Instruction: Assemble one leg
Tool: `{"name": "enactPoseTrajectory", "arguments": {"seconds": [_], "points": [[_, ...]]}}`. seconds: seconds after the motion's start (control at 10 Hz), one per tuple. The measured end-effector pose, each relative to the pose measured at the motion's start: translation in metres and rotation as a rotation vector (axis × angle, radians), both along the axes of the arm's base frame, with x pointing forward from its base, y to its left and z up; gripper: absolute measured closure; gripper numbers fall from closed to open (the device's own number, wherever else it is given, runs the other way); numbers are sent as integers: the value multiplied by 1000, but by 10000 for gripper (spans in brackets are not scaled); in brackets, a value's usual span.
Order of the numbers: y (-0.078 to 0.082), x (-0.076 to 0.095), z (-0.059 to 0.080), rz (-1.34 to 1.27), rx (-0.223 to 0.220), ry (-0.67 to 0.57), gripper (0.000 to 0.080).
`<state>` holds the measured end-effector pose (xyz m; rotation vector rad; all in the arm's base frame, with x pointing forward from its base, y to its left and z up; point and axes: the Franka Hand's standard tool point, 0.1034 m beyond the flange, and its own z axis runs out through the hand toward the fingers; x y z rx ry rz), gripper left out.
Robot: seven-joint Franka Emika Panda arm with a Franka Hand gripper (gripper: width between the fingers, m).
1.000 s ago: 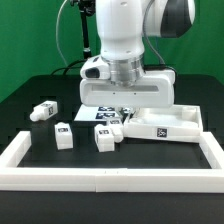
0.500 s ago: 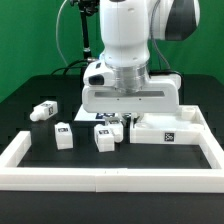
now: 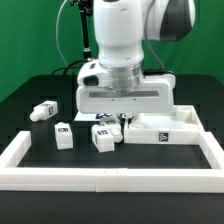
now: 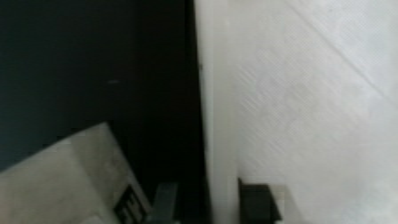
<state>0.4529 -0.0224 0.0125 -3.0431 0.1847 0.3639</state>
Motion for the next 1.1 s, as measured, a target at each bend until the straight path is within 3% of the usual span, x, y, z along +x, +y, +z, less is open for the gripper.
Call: {"name": "enactPoseTrajectory", "arguments": {"seconds": [0.2,0.7,1.1], "points": [[-13,15,8,-31,3,2,739],[1,74,4,36,-4,-81,739],[0,71,1,31,-5,-75,739]]}}
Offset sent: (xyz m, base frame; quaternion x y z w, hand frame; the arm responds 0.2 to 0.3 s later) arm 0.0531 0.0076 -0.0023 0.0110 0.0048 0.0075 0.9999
